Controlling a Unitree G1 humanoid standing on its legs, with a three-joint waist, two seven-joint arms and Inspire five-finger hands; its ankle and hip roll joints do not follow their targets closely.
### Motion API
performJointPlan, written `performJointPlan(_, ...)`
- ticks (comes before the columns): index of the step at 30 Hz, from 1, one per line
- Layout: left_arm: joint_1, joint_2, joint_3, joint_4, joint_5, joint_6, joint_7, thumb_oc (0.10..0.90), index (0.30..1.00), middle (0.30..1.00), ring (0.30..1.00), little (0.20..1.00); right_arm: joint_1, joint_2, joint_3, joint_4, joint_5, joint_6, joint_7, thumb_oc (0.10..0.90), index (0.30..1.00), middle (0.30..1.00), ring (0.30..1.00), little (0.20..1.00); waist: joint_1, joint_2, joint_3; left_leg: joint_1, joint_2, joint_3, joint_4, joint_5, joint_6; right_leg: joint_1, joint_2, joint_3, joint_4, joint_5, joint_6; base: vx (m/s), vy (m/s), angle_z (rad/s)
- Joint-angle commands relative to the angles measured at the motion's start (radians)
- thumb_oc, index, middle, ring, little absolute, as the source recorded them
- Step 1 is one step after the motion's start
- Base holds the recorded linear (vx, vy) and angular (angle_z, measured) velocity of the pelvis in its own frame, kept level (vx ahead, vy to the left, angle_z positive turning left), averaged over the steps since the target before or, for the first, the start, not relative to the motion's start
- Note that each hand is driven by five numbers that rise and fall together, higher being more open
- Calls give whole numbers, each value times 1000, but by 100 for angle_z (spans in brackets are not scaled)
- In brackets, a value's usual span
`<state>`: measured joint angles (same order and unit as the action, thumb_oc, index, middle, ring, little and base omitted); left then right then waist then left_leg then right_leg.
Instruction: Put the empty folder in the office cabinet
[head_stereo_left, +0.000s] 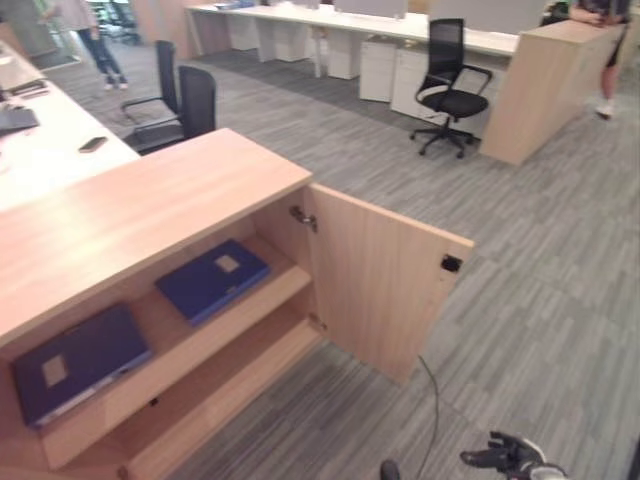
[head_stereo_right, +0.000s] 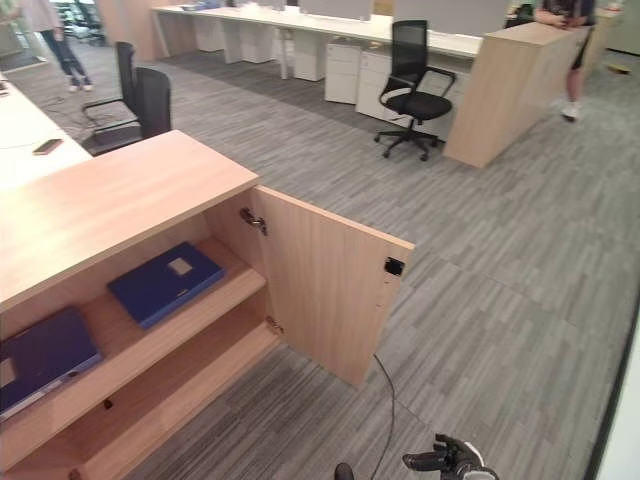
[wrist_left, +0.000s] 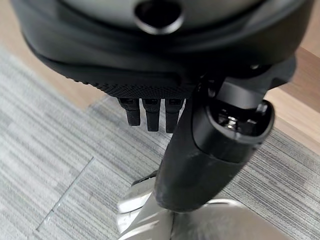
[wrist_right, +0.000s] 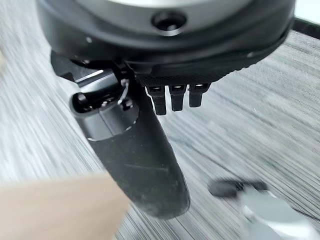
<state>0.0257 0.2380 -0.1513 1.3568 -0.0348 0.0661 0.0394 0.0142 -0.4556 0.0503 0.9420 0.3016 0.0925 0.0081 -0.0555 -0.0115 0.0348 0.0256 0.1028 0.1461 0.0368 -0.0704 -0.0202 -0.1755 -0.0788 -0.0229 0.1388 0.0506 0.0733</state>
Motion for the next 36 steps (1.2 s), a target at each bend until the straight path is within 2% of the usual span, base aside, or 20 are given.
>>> performJointPlan(1,-48,-31,14,27,-22,-33,2,800,900,900,900,900,-117,-83,-39,-84,46,-97,-55,800,900,900,900,900,-10,-21,-8,-26,-15,3,-49,72,-29,177,84,-31,-116,-125,-19,27,35,-21)
performJointPlan(8,-17,-21,23,18,-19,-33,12,800,900,900,900,900,-220,-172,-85,-315,84,-166,-104,800,900,900,900,900,-2,4,-11,13,-27,9,-77,77,-28,202,81,-27,-126,-123,-17,15,21,1)
performJointPlan(12,-10,-21,19,20,-12,-34,9,800,900,900,900,900,-271,-206,-62,-339,91,-178,-90,800,900,900,900,900,4,8,-10,15,-29,6,-78,78,-29,205,78,-30,-128,-122,-16,-1,3,1)
performJointPlan(16,-4,-16,10,25,-11,-32,-1,800,900,900,900,900,-356,-249,4,-374,128,-183,-43,800,900,900,900,900,17,9,-12,19,-30,4,-80,79,-30,209,77,-34,-131,-122,-15,-3,6,4)
performJointPlan(25,0,-18,-4,34,-14,-27,-14,800,900,900,900,900,-476,-223,144,-490,281,-186,55,800,900,900,900,900,38,9,-24,26,-32,-5,-85,85,-34,224,75,-42,-140,-121,-17,2,3,3)
performJointPlan(36,2,-25,-10,43,15,-22,-40,800,900,900,900,900,-490,-180,287,-637,331,-177,160,800,900,900,900,900,49,5,-33,29,-32,-8,-88,88,-37,231,74,-51,-151,-115,-17,3,0,-2)
